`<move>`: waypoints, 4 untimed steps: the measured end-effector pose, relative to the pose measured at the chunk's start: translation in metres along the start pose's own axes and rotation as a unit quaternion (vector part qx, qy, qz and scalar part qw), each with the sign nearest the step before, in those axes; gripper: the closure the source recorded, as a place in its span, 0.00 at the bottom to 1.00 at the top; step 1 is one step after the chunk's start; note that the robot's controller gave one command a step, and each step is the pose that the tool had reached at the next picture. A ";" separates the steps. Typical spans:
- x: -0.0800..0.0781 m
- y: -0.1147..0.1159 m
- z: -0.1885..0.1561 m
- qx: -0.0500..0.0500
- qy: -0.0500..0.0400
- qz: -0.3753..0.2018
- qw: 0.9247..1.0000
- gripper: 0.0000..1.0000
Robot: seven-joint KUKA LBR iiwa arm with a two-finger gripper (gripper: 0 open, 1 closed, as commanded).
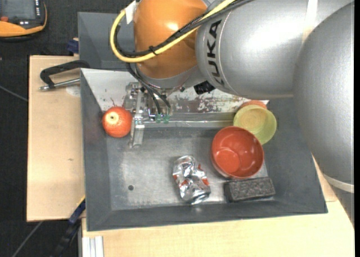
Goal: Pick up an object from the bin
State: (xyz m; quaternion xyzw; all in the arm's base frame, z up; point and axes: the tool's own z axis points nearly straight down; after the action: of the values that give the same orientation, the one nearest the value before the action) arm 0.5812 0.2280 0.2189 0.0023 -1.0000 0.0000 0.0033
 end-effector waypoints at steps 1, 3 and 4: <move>-0.020 -0.017 -0.004 -0.002 -0.004 0.013 1.000 0.00; -0.020 -0.005 0.031 -0.002 -0.004 -0.022 1.000 0.00; -0.020 -0.005 0.044 -0.003 -0.004 -0.034 0.999 0.00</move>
Offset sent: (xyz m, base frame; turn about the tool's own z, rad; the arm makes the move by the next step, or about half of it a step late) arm 0.0187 -0.0170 0.0023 0.0254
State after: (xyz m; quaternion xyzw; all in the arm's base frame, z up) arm 0.6007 0.2233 0.1748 0.0364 -0.9993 -0.0030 -0.0011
